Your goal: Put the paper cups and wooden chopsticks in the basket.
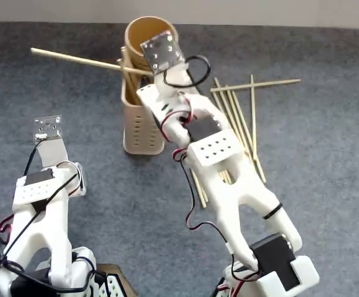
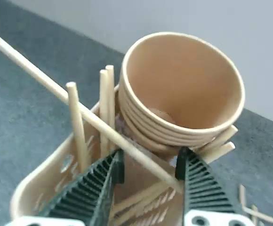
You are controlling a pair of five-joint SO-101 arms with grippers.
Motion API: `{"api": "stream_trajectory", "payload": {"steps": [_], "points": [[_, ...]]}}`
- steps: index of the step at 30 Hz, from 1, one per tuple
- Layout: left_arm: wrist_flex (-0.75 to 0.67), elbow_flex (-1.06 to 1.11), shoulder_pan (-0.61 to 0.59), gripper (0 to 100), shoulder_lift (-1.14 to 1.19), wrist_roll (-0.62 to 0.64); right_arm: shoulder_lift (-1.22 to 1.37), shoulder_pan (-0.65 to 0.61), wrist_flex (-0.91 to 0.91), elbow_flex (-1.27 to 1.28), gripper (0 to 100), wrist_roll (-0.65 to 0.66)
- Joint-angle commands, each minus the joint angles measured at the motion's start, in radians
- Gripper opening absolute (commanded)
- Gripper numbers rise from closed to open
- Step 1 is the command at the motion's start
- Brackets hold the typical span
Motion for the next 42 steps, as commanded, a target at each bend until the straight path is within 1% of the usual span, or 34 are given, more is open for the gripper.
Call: {"api": "stream_trajectory", "payload": {"steps": [1, 4, 7, 12, 19, 20, 22, 25, 27, 29, 31, 33, 35, 38, 40, 42], "points": [[-0.012, -0.004, 0.016, 17, -0.024, 0.005, -0.058, 0.053, 0.119, -0.114, 19.7, 0.029], [-0.014, -0.004, 0.016, 17, -0.024, 0.005, -0.137, 0.048, 0.147, -0.142, 19.7, 0.029], [-0.014, -0.004, 0.016, 17, -0.024, 0.005, -0.188, 0.008, 0.147, -0.162, 19.7, 0.032], [-0.014, -0.004, 0.016, 17, -0.024, 0.005, -0.188, -0.03, 0.15, -0.16, 19.7, 0.035], [-0.015, -0.002, 0.008, 17, -0.024, 0.005, -0.147, 0.001, 0.153, -0.16, 19.7, 0.035], [-0.015, -0.007, 0.001, 17, -0.027, 0.005, -0.151, 0.007, 0.165, -0.162, 19.7, 0.035], [0.003, -0.073, -0.033, 17, -0.024, -0.037, -0.174, 0.025, 0.259, -0.18, 19.7, 0.035], [0.226, -0.309, -0.077, 17, 0.027, -0.089, -0.219, 0.048, 0.496, -0.315, 19.7, 0.031], [0.399, -0.564, -0.099, 17, 0.117, -0.138, -0.232, 0.07, 0.674, -0.412, 19.7, 0.029], [0.578, -0.868, -0.105, 17, 0.263, -0.167, -0.232, 0.085, 0.809, -0.489, 19.7, 0.029], [0.767, -1.198, -0.091, 17, 0.45, -0.212, -0.232, 0.099, 0.881, -0.542, 19.7, 0.029], [0.948, -1.547, -0.05, 17, 0.668, -0.276, -0.232, 0.114, 0.911, -0.541, 19.7, 0.031], [1.089, -1.871, -0.027, 17, 0.889, -0.328, -0.237, 0.124, 0.931, -0.521, 19.7, 0.035], [1.085, -2.199, -0.025, 17, 1.159, -0.331, -0.239, 0.124, 0.997, -0.484, 19.7, 0.054], [1.079, -2.358, -0.019, 17, 1.299, -0.334, -0.239, 0.124, 1.041, -0.444, 19.7, 0.106], [1.077, -2.48, -0.005, 17, 1.42, -0.334, -0.24, 0.124, 1.053, -0.381, 19.7, 0.127]]}}
